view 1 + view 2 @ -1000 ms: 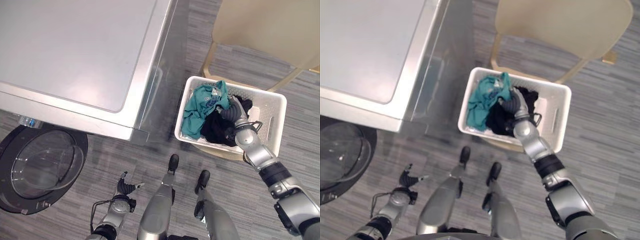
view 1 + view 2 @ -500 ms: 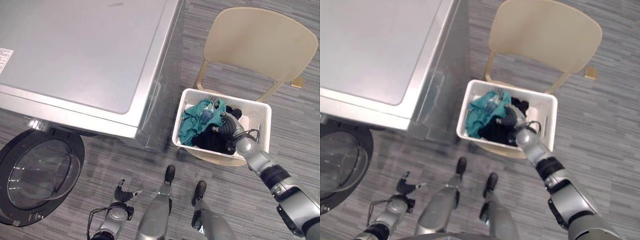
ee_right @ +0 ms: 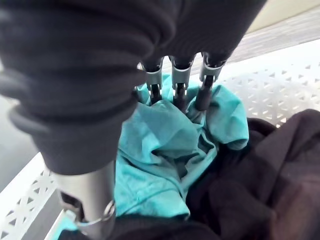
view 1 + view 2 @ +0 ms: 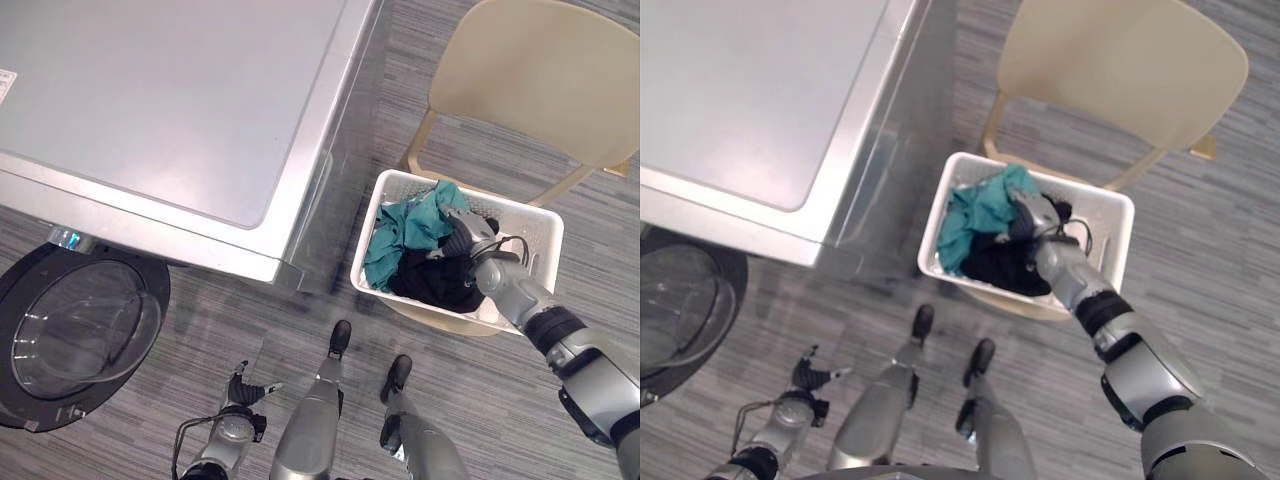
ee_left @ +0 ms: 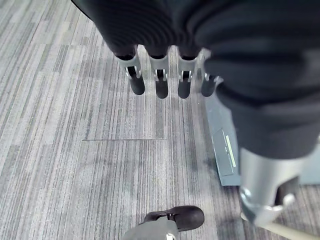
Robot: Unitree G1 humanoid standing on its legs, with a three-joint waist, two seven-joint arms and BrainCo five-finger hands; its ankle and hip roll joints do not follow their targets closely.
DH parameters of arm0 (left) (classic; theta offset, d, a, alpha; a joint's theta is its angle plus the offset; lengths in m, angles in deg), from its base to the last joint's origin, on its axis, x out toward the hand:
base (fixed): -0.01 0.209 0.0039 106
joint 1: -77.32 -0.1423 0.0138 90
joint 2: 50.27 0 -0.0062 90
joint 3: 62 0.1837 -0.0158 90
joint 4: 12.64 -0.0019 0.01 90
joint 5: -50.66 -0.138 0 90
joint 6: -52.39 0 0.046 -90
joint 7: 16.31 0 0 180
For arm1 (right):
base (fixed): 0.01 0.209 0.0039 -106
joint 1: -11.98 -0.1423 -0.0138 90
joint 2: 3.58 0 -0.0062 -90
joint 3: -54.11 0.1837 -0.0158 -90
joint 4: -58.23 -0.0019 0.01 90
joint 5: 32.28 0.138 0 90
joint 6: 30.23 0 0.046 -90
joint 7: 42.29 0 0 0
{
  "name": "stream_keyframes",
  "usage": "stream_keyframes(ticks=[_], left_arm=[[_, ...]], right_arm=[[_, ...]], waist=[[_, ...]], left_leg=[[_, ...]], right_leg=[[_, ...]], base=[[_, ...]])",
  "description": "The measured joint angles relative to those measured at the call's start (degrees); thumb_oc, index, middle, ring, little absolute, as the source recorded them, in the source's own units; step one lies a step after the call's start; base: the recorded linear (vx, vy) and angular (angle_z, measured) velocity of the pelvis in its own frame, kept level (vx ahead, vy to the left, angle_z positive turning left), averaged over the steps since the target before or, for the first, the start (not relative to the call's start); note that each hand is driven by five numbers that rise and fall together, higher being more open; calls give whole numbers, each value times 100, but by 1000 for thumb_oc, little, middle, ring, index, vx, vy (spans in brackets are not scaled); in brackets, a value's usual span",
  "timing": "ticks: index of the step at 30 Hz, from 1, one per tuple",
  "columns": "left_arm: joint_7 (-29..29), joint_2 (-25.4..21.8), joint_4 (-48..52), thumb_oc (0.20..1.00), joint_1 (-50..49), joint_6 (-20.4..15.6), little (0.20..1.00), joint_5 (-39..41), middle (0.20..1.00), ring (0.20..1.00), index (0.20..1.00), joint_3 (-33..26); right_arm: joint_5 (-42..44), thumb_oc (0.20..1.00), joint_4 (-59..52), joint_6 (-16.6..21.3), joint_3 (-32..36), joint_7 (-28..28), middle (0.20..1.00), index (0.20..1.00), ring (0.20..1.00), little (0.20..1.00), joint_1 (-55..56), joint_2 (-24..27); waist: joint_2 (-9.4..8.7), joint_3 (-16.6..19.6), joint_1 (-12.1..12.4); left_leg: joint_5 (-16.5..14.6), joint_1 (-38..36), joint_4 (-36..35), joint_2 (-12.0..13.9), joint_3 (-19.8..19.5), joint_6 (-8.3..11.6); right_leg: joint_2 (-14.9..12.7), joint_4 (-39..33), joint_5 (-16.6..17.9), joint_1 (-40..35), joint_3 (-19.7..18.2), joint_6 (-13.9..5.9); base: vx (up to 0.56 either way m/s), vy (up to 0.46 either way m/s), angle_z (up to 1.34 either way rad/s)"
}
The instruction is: Grab the laundry basket,head to the washer,open it,put in the laundry and shut it.
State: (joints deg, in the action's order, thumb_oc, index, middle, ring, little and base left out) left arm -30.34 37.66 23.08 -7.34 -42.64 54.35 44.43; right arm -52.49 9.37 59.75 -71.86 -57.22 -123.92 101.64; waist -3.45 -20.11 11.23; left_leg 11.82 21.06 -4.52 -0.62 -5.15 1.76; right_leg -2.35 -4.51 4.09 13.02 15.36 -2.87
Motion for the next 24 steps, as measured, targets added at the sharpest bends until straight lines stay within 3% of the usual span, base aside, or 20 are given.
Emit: stream_keyframes(ticks=[10, 11, 12, 15, 24], left_arm=[[-45, -20, -27, 1000, 133, -1, 1000, 14, 1000, 1000, 1000, 228], [-44, -19, -9, 1000, 151, -8, 1000, 16, 1000, 1000, 1000, 247], [-45, -23, -8, 1000, 171, -31, 1000, 20, 1000, 1000, 1000, 280], [-41, -26, -15, 1000, 241, -62, 1000, 28, 1000, 1000, 1000, 394], [-35, -29, -32, 1000, 248, -68, 1000, 44, 1000, 1000, 1000, 381]], right_arm=[[296, 1000, 1116, -34, 20, -135, 1000, 1000, 1000, 1000, -610, -683], [334, 363, 1216, -52, 12, -131, 363, 363, 363, 363, -675, -716], [346, 200, 1337, -48, 13, -138, 200, 200, 200, 200, -759, -781], [573, 200, 1443, -72, 59, -139, 200, 200, 200, 200, -833, -891], [1218, 200, 934, -103, 316, -119, 200, 200, 200, 200, -747, -977]], waist=[[-83, -186, 117], [-81, -188, 171], [-67, -210, 204], [-38, -233, 321], [5, -258, 316]], left_leg=[[-18, 239, 0, 6, -20, 39], [-15, 288, 0, 6, -16, 36], [8, 322, 1, 1, -21, 26], [36, 385, 1, -13, -44, -10], [36, 349, 2, -39, -178, -9]], right_leg=[[6, -1, -1, 232, 5, 1], [6, 0, -1, 282, 2, 1], [5, -1, 0, 312, 7, 2], [-2, -1, -1, 366, 36, 2], [-7, -1, -51, 274, 137, -21]], base=[[0, 0, 0], [0, 0, 0], [0, 0, 0], [12, 4, 5], [11, -1, 8]])
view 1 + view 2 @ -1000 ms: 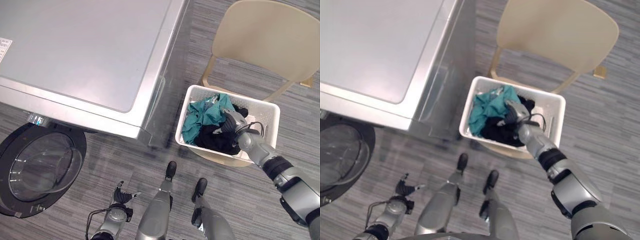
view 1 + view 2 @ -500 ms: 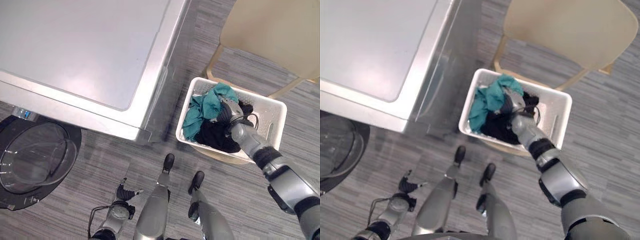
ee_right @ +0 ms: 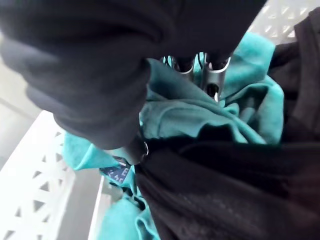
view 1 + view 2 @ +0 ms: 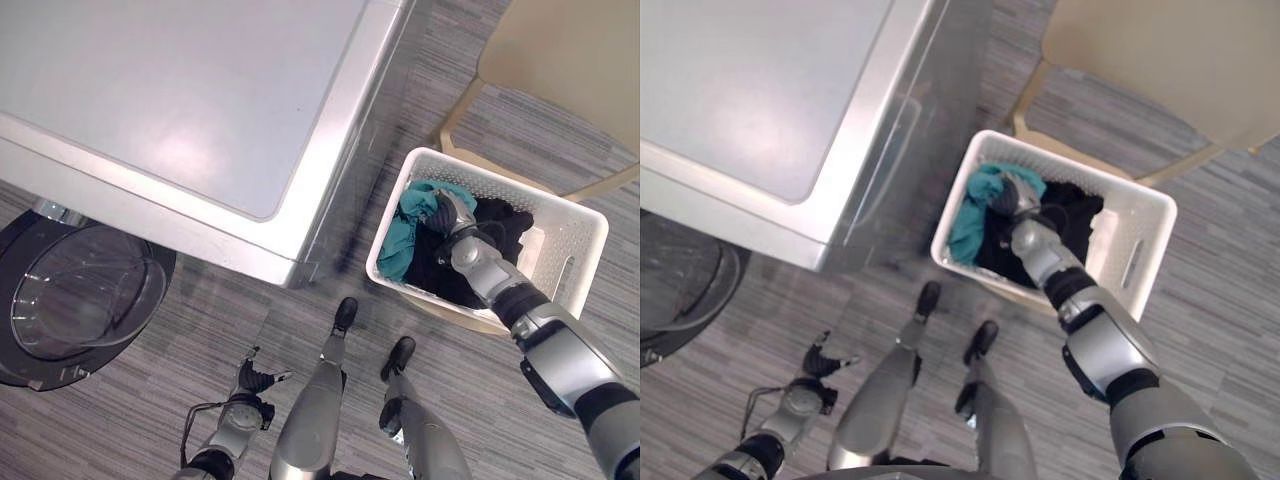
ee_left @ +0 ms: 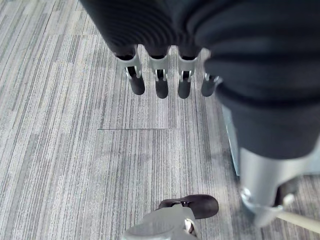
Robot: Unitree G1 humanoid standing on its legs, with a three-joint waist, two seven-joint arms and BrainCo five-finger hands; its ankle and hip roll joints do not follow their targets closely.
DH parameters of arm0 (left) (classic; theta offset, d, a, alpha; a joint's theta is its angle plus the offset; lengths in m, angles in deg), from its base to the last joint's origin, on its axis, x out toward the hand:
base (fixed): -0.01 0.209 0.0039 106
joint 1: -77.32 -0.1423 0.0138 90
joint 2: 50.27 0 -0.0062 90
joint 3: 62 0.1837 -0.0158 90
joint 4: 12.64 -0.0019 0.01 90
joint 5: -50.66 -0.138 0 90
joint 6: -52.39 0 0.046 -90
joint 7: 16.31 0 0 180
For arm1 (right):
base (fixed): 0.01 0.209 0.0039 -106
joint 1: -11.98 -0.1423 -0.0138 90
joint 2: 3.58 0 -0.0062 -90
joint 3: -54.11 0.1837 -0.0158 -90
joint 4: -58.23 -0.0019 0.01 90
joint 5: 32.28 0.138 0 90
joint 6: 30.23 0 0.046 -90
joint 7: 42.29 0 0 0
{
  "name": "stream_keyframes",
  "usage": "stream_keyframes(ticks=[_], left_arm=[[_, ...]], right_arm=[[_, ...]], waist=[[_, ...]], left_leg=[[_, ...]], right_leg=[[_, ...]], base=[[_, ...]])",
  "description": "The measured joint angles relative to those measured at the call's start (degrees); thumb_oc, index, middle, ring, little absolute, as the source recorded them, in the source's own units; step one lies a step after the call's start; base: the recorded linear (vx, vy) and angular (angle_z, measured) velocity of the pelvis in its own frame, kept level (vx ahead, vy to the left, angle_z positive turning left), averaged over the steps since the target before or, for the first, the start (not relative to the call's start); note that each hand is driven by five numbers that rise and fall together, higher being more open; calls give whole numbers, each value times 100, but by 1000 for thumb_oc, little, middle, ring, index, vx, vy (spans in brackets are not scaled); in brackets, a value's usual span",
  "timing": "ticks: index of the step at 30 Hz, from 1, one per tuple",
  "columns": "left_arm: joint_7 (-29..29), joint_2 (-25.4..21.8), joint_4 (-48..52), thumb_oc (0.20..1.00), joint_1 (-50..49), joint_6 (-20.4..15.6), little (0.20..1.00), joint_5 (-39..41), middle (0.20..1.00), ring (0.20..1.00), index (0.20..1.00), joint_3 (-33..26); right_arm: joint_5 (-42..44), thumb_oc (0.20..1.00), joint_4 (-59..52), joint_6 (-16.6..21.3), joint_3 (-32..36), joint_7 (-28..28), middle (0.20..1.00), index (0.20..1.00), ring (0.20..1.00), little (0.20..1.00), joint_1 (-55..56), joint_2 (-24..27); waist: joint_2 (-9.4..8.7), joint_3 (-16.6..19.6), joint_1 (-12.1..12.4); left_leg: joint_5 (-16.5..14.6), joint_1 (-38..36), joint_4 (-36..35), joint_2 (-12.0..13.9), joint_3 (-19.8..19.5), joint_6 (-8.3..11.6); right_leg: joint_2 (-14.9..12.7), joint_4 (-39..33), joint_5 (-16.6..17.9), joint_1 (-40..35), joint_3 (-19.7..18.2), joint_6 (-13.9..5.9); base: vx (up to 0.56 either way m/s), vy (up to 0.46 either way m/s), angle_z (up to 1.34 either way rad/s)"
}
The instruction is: Grab the laundry basket,head to the washer,open it,put in the laundry and shut it.
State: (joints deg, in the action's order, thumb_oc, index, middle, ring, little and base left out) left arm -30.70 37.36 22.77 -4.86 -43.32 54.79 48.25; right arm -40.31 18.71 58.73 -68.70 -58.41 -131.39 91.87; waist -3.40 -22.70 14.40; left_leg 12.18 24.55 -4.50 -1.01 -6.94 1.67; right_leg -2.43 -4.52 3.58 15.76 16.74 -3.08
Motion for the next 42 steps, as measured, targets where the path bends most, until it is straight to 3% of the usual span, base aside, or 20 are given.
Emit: stream_keyframes(ticks=[11, 18, 19, 20, 23, 24, 34, 35, 37, 42], left_arm=[[40, 26, 138, 1000, -82, 128, 1000, -35, 1000, 1000, 1000, -355], [76, 9, 185, 1000, -283, 208, 1000, -51, 1000, 1000, 1000, -543], [77, 9, 180, 1000, -290, 214, 1000, -51, 1000, 1000, 1000, -543], [77, 9, 173, 1000, -292, 230, 1000, -51, 1000, 1000, 1000, -543], [80, 8, 166, 1000, -296, 248, 1000, -51, 1000, 1000, 1000, -531], [80, 8, 166, 1000, -301, 249, 1000, -51, 1000, 1000, 1000, -517], [93, 22, -51, 1000, -355, 246, 1000, -55, 1000, 1000, 1000, -444], [93, 16, -48, 1000, -356, 245, 1000, -56, 1000, 1000, 1000, -444], [93, 7, -56, 1000, -354, 249, 1000, -55, 1000, 1000, 1000, -444], [91, -2, -52, 1000, -353, 245, 1000, -55, 1000, 1000, 1000, -441]], right_arm=[[467, 200, -2175, 169, 938, 64, 200, 200, 200, 200, 1693, 32], [304, 200, -1786, 98, 758, 414, 200, 200, 200, 200, 1925, 194], [302, 344, -1708, 87, 746, 450, 344, 344, 344, 344, 1927, 192], [303, 576, -1635, 84, 746, 488, 576, 576, 576, 576, 1926, 180], [309, 576, -1528, 54, 745, 545, 576, 576, 576, 576, 1924, 166], [309, 1000, -1529, 54, 745, 571, 1000, 1000, 1000, 1000, 1924, 166], [415, 1000, -892, 47, 670, 643, 1000, 1000, 1000, 1000, 1830, -241], [431, 460, -892, 48, 647, 643, 460, 460, 460, 460, 1820, -246], [455, 200, -810, 48, 635, 639, 200, 200, 200, 200, 1767, -289], [464, 200, -431, 40, 635, 617, 200, 200, 200, 200, 1636, -496]], waist=[[-13, 11, -235], [-33, 270, -385], [-35, 304, -375], [-38, 326, -357], [-35, 375, -352], [-33, 399, -349], [-60, 427, -335], [-86, 454, -334], [-122, 481, -334], [-144, 497, -299]], left_leg=[[-126, -719, -5, -20, 206, 109], [-219, -996, -5, 10, 402, 75], [-213, -999, -5, 17, 444, 69], [-211, -1008, -5, 22, 458, 65], [-201, -1013, -5, 24, 458, 51], [-201, -1014, -5, 23, 460, 52], [-209, -1030, -6, 28, 418, 60], [-208, -972, -6, 27, 386, 60], [-197, -901, -5, 23, 338, 50], [-195, -861, -5, -4, 303, 46]], right_leg=[[-61, 0, -13, -639, -187, -19], [-59, 0, -20, -830, -403, -32], [-55, 0, -19, -829, -410, -31], [-53, 0, -19, -831, -427, -31], [-48, 1, -11, -837, -428, -20], [-49, 1, -11, -837, -429, -20], [-38, 1, -19, -879, -372, -30], [-35, 2, -20, -825, -361, -30], [-31, 2, -18, -768, -325, -28], [-53, 2, -19, -746, -290, -28]], base=[[26, 11, -8], [-1, 10, -16], [-25, 8, -4], [-16, 6, -5], [-5, 2, -1], [0, 0, 0], [-6, -1, 1], [2, 2, 8], [4, 9, 10], [6, 7, 5]])
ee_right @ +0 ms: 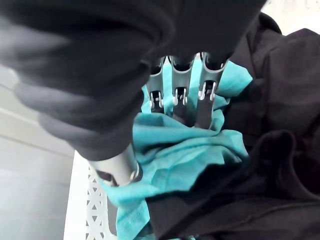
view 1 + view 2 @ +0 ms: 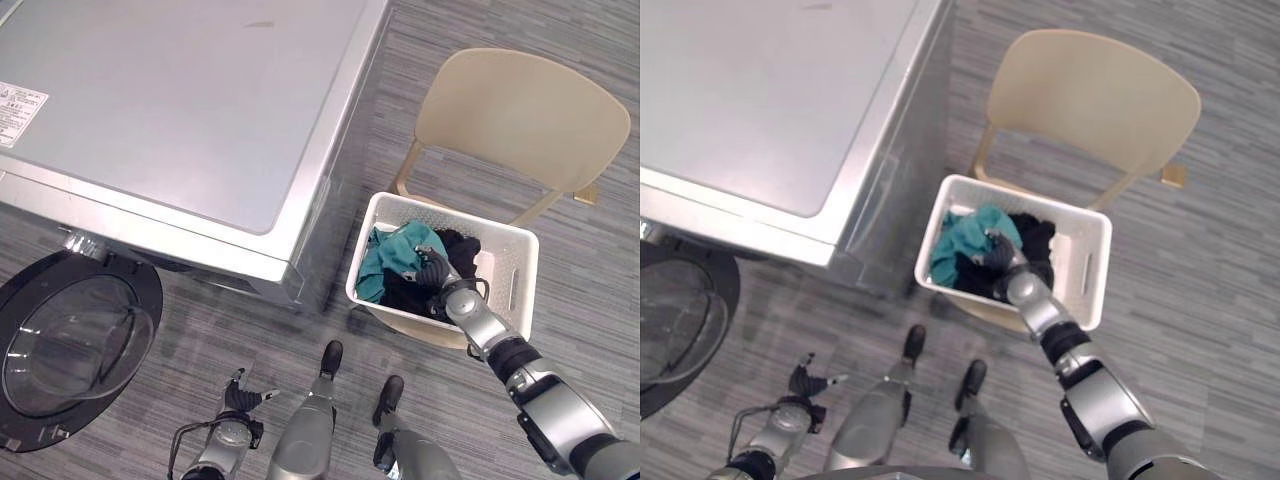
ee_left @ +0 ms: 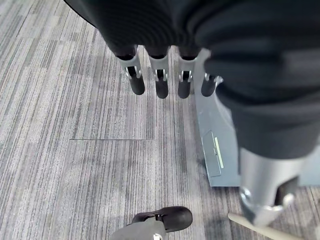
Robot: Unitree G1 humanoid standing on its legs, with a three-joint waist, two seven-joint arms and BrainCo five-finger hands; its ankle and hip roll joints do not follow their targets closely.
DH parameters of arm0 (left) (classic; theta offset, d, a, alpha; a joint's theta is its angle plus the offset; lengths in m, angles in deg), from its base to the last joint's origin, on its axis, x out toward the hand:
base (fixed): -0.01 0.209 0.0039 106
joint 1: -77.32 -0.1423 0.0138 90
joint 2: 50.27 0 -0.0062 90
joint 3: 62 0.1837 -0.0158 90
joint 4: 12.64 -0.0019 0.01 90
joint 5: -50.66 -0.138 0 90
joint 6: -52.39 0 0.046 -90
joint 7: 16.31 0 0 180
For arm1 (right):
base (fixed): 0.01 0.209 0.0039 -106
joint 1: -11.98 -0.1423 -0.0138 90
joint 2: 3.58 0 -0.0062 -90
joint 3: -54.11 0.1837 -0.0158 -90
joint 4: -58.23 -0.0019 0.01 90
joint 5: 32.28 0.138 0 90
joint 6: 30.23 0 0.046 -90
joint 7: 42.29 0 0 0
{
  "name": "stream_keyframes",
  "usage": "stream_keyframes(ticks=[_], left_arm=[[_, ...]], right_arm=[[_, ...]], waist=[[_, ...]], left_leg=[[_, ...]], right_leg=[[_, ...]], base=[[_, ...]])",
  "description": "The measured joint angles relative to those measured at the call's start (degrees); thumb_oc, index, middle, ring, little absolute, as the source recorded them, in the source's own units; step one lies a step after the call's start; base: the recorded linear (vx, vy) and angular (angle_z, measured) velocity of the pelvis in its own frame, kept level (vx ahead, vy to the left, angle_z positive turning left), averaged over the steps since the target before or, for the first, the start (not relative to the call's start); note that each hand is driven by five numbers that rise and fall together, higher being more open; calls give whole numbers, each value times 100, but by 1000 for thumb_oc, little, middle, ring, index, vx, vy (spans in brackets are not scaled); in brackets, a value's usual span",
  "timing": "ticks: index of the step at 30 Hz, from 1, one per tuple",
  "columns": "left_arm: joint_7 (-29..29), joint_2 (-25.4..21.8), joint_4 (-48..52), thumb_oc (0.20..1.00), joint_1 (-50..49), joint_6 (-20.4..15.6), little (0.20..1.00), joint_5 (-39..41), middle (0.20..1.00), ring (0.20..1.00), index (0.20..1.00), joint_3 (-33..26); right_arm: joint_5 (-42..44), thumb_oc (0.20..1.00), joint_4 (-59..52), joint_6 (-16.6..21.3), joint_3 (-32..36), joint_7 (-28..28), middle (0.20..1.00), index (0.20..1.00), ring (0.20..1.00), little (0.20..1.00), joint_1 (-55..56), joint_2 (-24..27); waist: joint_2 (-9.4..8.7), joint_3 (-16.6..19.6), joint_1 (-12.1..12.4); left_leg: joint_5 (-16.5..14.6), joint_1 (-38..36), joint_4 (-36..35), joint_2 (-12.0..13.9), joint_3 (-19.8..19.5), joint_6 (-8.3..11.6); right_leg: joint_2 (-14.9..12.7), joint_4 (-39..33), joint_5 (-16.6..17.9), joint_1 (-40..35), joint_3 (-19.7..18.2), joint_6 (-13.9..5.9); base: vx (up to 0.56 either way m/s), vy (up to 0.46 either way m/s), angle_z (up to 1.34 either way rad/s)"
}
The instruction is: Grab the laundry basket,head to the washer,open it,put in the laundry and shut it.
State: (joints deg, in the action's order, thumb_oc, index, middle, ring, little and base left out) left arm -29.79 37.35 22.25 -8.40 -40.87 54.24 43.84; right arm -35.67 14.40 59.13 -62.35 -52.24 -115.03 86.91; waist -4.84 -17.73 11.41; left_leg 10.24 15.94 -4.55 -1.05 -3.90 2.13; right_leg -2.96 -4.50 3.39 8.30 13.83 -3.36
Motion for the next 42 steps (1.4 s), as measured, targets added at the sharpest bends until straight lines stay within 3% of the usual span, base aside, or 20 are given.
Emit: stream_keyframes(ticks=[12, 15, 18, 23, 27, 32, 34, 36, 38, 40, 42], left_arm=[[-13, -6, -2, 1000, 7, -1, 1000, 2, 1000, 1000, 1000, -8], [-15, 17, 35, 1000, 35, 2, 1000, 2, 1000, 1000, 1000, -53], [-17, 51, 138, 1000, -22, 61, 1000, 2, 1000, 1000, 1000, -100], [-21, 55, 662, 1000, -286, 93, 1000, 1, 1000, 1000, 1000, -472], [-9, 52, 992, 1000, -662, 137, 1000, 5, 1000, 1000, 1000, -505], [3, 36, 1520, 1000, -949, 126, 1000, 16, 1000, 1000, 1000, -496], [8, 30, 1689, 1000, -850, 121, 1000, 32, 1000, 1000, 1000, -464], [9, 22, 2022, 1000, -756, 95, 1000, 50, 1000, 1000, 1000, -445], [1, -37, 2211, 1000, -749, 70, 1000, 64, 1000, 1000, 1000, -453], [-10, -152, 2951, 1000, -895, 31, 1000, 75, 1000, 1000, 1000, -423], [-14, -203, 3123, 1000, -859, -69, 1000, 80, 1000, 1000, 1000, -411]], right_arm=[[234, 200, 84, -4, 140, -129, 200, 200, 200, 200, -57, -7], [430, 200, -613, -30, 255, -140, 200, 200, 200, 200, 97, 50], [1048, 200, -2132, 134, 585, -100, 200, 200, 200, 200, 976, 29], [1960, 200, -3422, 285, 1032, 154, 200, 200, 200, 200, 1867, 35], [2744, 200, -4259, 461, 1175, 393, 200, 200, 200, 200, 2299, 29], [3428, 200, -4982, 671, 1260, 581, 200, 200, 200, 200, 2473, 39], [3550, 200, -5100, 798, 1299, 648, 200, 200, 200, 200, 2460, 40], [3593, 200, -5378, 864, 1346, 651, 200, 200, 200, 200, 2455, 67], [3586, 200, -5514, 950, 1366, 681, 200, 200, 200, 200, 2422, 55], [3509, 200, -5804, 1047, 1544, 672, 200, 200, 200, 200, 2502, 61], [3488, 200, -5785, 1112, 1485, 672, 200, 200, 200, 200, 2331, 66]], waist=[[16, 6, 21], [39, 19, -18], [44, 22, -11], [33, 158, -95], [35, 417, -330], [63, 594, -367], [120, 598, -483], [227, 577, -519], [263, 583, -420], [266, 596, -352], [353, 602, -211]], left_leg=[[5, 96, 0, -33, -127, -1], [11, 47, 1, -41, -101, -10], [-42, -246, 0, -56, -50, 26], [-203, -630, -2, -55, 161, -32], [-309, -897, -4, -58, 317, -90], [-292, -1110, 4, -5, 471, -167], [-365, -1000, 159, 48, 323, -159], [-317, -768, 377, 113, 151, -289], [-234, -584, 561, 101, -19, -213], [-232, -400, 594, 5, -234, -85], [-107, -215, 606, 34, -333, 49]], right_leg=[[-20, 0, 5, 42, 149, 11], [-34, 0, 6, 7, 134, 12], [-66, -1, 2, -270, 122, 5], [-94, 0, -51, -560, -102, -16], [-122, 0, -79, -761, -226, -42], [-87, 158, -101, -835, -478, -71], [-21, 681, -297, -632, -612, -137], [-16, 1827, -858, -221, -1087, -195], [-61, 2493, -1193, -129, -1242, -242], [-26, 2423, -1637, -317, -1462, -220], [21, 2035, -1858, -392, -1428, -32]], base=[[10, 2, 5], [38, -1, -2], [59, 6, -6], [83, 41, -23], [50, 34, -22], [-164, -39, -19], [-252, -81, 37], [-200, -134, 53], [-305, -273, 40], [-245, -192, 64], [-446, -283, 40]])
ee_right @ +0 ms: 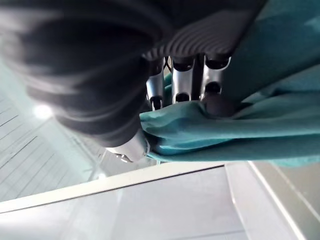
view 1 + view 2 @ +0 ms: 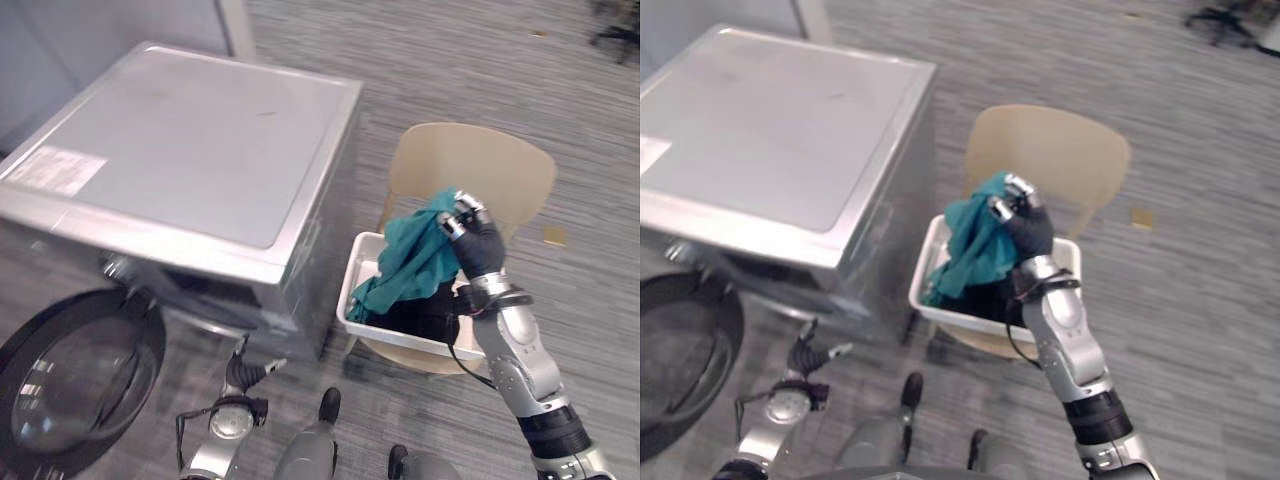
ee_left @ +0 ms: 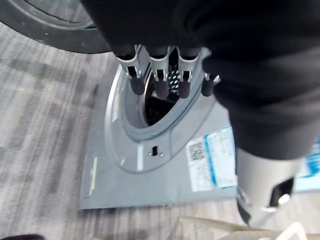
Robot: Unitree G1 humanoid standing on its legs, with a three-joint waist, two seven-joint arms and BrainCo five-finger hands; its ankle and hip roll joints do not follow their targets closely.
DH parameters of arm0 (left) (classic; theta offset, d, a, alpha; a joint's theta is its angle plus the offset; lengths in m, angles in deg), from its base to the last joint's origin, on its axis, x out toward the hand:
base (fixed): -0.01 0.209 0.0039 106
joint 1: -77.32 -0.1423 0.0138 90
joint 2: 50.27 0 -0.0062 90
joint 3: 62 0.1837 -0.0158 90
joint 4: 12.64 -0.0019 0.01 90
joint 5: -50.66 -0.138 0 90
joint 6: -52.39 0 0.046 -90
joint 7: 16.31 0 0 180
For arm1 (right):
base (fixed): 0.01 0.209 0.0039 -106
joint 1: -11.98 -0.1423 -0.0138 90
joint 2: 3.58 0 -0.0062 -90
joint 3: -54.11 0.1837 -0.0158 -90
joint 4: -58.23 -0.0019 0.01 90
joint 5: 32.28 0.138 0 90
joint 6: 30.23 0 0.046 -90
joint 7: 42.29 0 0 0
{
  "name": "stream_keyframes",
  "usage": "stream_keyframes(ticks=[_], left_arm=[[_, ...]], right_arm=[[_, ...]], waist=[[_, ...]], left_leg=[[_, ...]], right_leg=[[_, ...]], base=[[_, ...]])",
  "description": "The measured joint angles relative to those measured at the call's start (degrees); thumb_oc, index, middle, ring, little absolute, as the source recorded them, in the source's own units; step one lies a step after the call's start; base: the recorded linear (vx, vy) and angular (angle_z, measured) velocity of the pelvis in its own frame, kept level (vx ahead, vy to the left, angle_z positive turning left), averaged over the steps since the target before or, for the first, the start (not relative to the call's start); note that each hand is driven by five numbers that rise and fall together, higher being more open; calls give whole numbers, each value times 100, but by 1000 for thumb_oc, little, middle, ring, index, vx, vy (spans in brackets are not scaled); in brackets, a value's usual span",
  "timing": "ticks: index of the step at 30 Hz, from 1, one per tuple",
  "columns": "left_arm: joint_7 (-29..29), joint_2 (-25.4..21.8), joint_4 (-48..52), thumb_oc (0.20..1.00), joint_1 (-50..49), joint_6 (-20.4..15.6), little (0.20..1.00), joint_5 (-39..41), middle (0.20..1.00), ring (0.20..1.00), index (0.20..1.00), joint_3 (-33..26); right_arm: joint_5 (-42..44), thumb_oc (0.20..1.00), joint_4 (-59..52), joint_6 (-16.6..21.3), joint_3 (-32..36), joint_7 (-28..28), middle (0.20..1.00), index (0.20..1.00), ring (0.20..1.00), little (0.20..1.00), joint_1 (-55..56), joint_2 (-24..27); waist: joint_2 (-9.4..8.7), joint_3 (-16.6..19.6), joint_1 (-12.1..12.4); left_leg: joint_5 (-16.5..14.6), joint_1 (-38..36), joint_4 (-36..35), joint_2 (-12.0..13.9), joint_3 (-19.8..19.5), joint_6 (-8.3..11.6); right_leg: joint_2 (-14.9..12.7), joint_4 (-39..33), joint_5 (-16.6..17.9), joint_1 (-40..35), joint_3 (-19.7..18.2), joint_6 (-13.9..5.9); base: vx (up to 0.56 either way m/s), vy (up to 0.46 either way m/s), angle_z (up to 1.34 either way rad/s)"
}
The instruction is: Grab the laundry basket,head to the washer,open it,put in the laundry and shut it.
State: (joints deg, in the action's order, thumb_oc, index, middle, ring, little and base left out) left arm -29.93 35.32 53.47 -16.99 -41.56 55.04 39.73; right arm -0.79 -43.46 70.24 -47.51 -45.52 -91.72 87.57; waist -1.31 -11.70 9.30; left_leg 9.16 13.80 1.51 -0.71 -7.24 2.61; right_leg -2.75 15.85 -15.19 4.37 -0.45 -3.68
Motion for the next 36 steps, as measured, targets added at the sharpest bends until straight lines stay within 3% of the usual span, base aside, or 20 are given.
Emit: stream_keyframes(ticks=[1, 3, 5, 6, 7, 8, 11, 14, 16, 19, 22, 28, 31, 32, 33, 36], left_arm=[[-4, -6, 206, 1000, -28, 11, 1000, 63, 1000, 1000, 1000, -2], [1, -56, 835, 1000, -181, 7, 1000, 178, 1000, 1000, 1000, -46], [11, -90, 1298, 1000, -129, -77, 1000, 183, 1000, 1000, 1000, -18], [28, -192, 1292, 1000, -53, -69, 1000, 178, 1000, 1000, 1000, 34], [82, -290, 1385, 1000, -42, -59, 1000, 165, 1000, 1000, 1000, 66], [137, -405, 1639, 1000, -38, -107, 1000, 145, 1000, 1000, 1000, 78], [179, -463, 2046, 1000, 80, -292, 1000, -110, 1000, 1000, 1000, 128], [233, -473, 2555, 1000, 342, -376, 1000, -332, 1000, 1000, 1000, 325], [217, -404, 2684, 1000, 815, -399, 1000, -359, 1000, 1000, 1000, 689], [221, -407, 2686, 1000, 1392, -440, 1000, -551, 1000, 1000, 1000, 1065], [194, -206, 2511, 1000, 1870, -442, 1000, -575, 1000, 1000, 1000, 1650], [167, 124, 1763, 1000, 2033, -433, 1000, -568, 1000, 1000, 1000, 2223], [119, 235, 1334, 1000, 2083, -422, 1000, -576, 1000, 1000, 1000, 2377], [82, 289, 1199, 410, 2101, -415, 410, -580, 410, 410, 410, 2402], [58, 328, 1100, 200, 2102, -376, 200, -580, 200, 200, 200, 2405], [-76, 340, 886, 200, 2142, -297, 200, -763, 200, 200, 200, 2391]], right_arm=[[-5, 200, 83, 3, -93, -38, 200, 200, 200, 200, -185, 39], [-44, 200, 91, 28, -184, -114, 200, 200, 200, 200, -270, 297], [-237, 200, 132, 20, -232, -186, 200, 200, 200, 200, -297, 699], [-304, 200, 137, -23, -234, -192, 200, 200, 200, 200, -292, 703], [-379, 200, 74, -63, -244, -189, 200, 200, 200, 200, -249, 696], [-430, 200, -128, -118, -252, -177, 200, 200, 200, 200, -172, 701], [-457, 200, -319, -82, -215, -147, 200, 200, 200, 200, -373, 762], [-453, 200, -379, -88, -272, -41, 200, 200, 200, 200, -465, 697], [-450, 200, -439, -87, -357, -20, 200, 200, 200, 200, -644, 654], [-450, 200, -446, -92, -552, 18, 200, 200, 200, 200, -1001, 571], [-441, 200, -443, -103, -1029, 8, 200, 200, 200, 200, -1752, 394], [-327, 200, -412, -60, -1531, -1, 200, 200, 200, 200, -2198, -54], [-201, 200, -331, -64, -1795, -39, 200, 200, 200, 200, -2212, -156], [-165, 200, -295, -68, -1845, -44, 200, 200, 200, 200, -2212, -161], [-139, 200, -272, -80, -1887, -49, 200, 200, 200, 200, -2211, -152], [-113, 200, -242, -90, -1944, -72, 200, 200, 200, 200, -2158, -136]], waist=[[268, 21, 122], [415, 9, 117], [425, -40, 172], [262, -72, 140], [170, -68, 28], [30, -55, -157], [-16, -19, -306], [11, 14, -601], [133, 89, -821], [118, 116, -815], [142, 301, -829], [89, 751, -836], [66, 808, -860], [59, 813, -874], [55, 815, -890], [33, 829, -908]], left_leg=[[169, 140, -143, 251, -129, 143], [263, 234, -440, 427, -317, 289], [-344, 442, -510, 591, -169, 450], [-576, 547, -200, 573, 320, 164], [-639, 636, 219, 482, 682, 95], [-737, 515, 721, 322, 868, 150], [-1042, -231, 1007, 336, 741, 302], [-1062, -1256, 336, 455, 1049, 246], [-781, -1663, -252, 481, 1129, 201], [-774, -1711, -485, 501, 1111, 195], [-776, -1704, -565, 422, 1144, 193], [-819, -1740, -563, 363, 1306, 45], [-811, -1795, -564, 360, 1339, -14], [-798, -1797, -562, 360, 1342, -33], [-788, -1796, -562, 365, 1345, -47], [-768, -1797, -556, 384, 1374, -75]], right_leg=[[368, -42, 95, 141, 43, 38], [711, -72, 246, 238, 63, 328], [763, -124, 422, 364, 373, 742], [503, -123, 546, 421, 653, 966], [350, -219, 588, 367, 811, 962], [125, -432, 702, 229, 1037, 934], [-41, -566, 833, 178, 1199, 898], [24, -661, 905, -2, 1463, 846], [139, -669, 941, -12, 1686, 788], [176, -726, 1067, 57, 1674, 673], [120, -1016, 1359, 39, 1548, 422], [93, -1120, 1533, 39, 1342, 291], [100, -1084, 1564, 28, 1282, 281], [100, -1070, 1568, 31, 1277, 281], [101, -1049, 1569, 39, 1276, 282], [118, -1034, 1585, 51, 1256, 293]], base=[[-557, -284, 37], [-365, -118, 80], [-410, -49, 108], [-350, -47, 86], [-289, -61, 132], [-185, -54, 112], [-136, -24, 58], [-23, 86, 51], [-7, 83, 50], [-22, 98, 7], [-62, 102, -12], [-24, 51, -17], [-39, 34, -13], [0, 0, 0], [-28, 10, -3], [-10, 5, -3]])
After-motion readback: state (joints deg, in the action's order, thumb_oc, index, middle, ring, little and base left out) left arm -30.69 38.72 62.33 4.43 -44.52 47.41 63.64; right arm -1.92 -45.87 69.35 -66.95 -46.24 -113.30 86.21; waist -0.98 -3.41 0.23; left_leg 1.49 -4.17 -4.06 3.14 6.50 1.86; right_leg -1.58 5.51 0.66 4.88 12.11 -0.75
